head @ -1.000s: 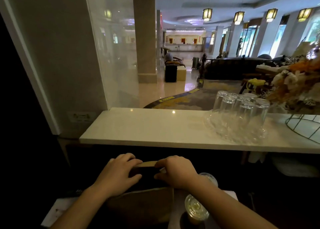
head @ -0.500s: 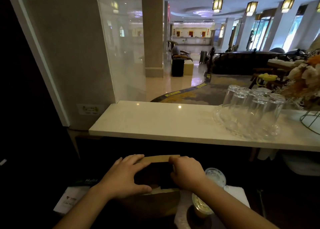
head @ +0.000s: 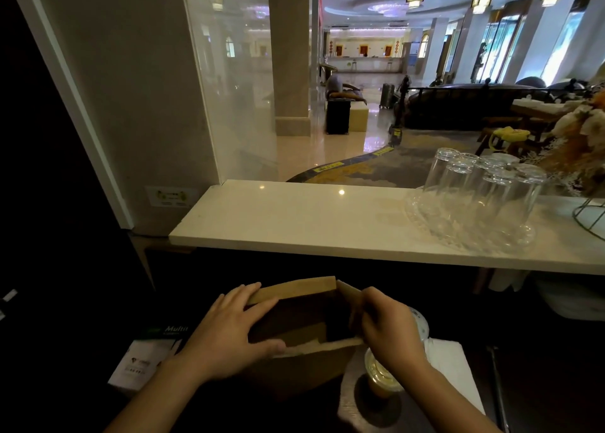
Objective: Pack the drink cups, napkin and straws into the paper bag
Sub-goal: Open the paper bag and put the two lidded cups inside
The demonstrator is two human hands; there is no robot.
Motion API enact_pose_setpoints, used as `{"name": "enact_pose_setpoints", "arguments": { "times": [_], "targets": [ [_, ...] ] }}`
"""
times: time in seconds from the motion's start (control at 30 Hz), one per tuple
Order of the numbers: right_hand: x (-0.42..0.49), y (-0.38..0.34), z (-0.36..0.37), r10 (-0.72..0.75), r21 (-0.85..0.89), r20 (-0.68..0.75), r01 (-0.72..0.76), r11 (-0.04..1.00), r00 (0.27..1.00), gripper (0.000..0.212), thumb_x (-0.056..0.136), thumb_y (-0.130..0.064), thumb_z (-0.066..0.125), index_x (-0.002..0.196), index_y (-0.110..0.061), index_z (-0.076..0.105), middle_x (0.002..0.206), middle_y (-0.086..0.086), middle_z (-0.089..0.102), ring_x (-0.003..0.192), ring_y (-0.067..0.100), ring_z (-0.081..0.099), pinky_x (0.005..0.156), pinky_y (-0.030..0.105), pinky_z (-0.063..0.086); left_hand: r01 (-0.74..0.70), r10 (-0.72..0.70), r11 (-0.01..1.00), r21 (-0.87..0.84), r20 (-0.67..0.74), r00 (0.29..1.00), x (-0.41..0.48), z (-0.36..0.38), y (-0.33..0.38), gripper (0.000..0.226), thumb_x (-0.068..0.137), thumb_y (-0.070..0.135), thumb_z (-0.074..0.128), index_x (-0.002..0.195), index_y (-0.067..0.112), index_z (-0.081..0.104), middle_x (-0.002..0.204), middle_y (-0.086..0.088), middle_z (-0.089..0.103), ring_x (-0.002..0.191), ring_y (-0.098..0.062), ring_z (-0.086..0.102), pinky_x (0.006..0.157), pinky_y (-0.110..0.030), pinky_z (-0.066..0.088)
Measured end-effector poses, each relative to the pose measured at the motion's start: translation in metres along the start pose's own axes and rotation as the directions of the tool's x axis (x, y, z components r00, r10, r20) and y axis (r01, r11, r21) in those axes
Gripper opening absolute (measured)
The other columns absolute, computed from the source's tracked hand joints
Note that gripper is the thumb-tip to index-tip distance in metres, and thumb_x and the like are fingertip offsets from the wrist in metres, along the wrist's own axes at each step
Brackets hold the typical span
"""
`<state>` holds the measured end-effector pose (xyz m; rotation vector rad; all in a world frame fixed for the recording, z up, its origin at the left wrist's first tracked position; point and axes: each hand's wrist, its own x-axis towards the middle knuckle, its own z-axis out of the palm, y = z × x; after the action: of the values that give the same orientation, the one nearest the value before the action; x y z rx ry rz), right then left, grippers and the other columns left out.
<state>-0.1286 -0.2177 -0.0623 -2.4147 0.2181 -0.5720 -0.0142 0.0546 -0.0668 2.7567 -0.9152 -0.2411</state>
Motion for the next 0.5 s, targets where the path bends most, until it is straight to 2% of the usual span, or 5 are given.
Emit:
{"name": "enact_pose_setpoints", "arguments": {
  "times": [0.1,0.17,0.27,0.37,0.5],
  "targets": [
    [-0.013,0.009,-0.004,0.017,-0.001,0.008,-0.017,1.0,1.0,0.021,0.087,0.002,0.057,0.084,-0.018,0.061,0.073,-0.005,0.067,0.067,0.005,0.063,0.059,0.032,0.054,0.001,-0.005,0.999,-0.035,-0.112,0.994,-0.004,0.004,-0.009,0.055,0.092,0.067,0.039,0.143,0.059,0.022,0.151,0.016,0.025,0.136,-0.011,0.024,0.104,-0.033,0.036],
    [-0.02,0.015,-0.006,0.033,-0.039,0.013,-0.033,0.999,0.999,0.021,0.087,0.001,0.061,0.085,-0.02,0.061,0.076,-0.003,0.067,0.07,0.008,0.063,0.06,0.033,0.055,-0.014,0.007,0.999,-0.046,-0.135,0.991,-0.007,0.001,-0.009,0.045,0.099,0.049,0.043,0.141,0.058,0.031,0.126,0.02,0.043,0.114,-0.006,0.04,0.087,-0.029,0.045],
    [-0.027,0.012,-0.008,-0.043,-0.169,-0.069,0.03,0.985,0.997,0.026,0.08,-0.004,0.071,0.1,-0.02,0.067,0.098,0.001,0.063,0.086,0.017,0.06,0.064,0.034,0.055,-0.021,0.017,1.0,-0.022,-0.168,0.986,-0.007,-0.002,0.0,0.045,0.099,0.041,0.046,0.141,0.053,0.036,0.106,0.02,0.047,0.095,-0.004,0.042,0.076,-0.028,0.045],
    [-0.036,0.0,0.0,-0.3,-0.346,-0.14,0.237,0.908,0.944,0.033,0.08,-0.021,0.074,0.112,-0.018,0.066,0.118,0.007,0.056,0.107,0.025,0.051,0.081,0.037,0.048,-0.029,0.028,1.0,-0.003,-0.206,0.978,-0.007,-0.002,0.007,0.047,0.097,0.043,0.049,0.142,0.048,0.036,0.105,0.016,0.049,0.096,-0.008,0.047,0.073,-0.027,0.041],
    [-0.056,-0.026,0.03,-0.406,-0.268,0.188,0.444,0.855,0.895,0.052,0.085,-0.05,0.06,0.134,-0.034,0.049,0.131,-0.009,0.051,0.12,0.014,0.048,0.097,0.029,0.042,-0.021,0.023,1.0,0.009,-0.253,0.967,-0.005,-0.001,0.014,0.038,0.095,0.044,0.052,0.132,0.042,0.048,0.103,0.014,0.054,0.092,-0.01,0.054,0.066,-0.026,0.036]
  ]
}}
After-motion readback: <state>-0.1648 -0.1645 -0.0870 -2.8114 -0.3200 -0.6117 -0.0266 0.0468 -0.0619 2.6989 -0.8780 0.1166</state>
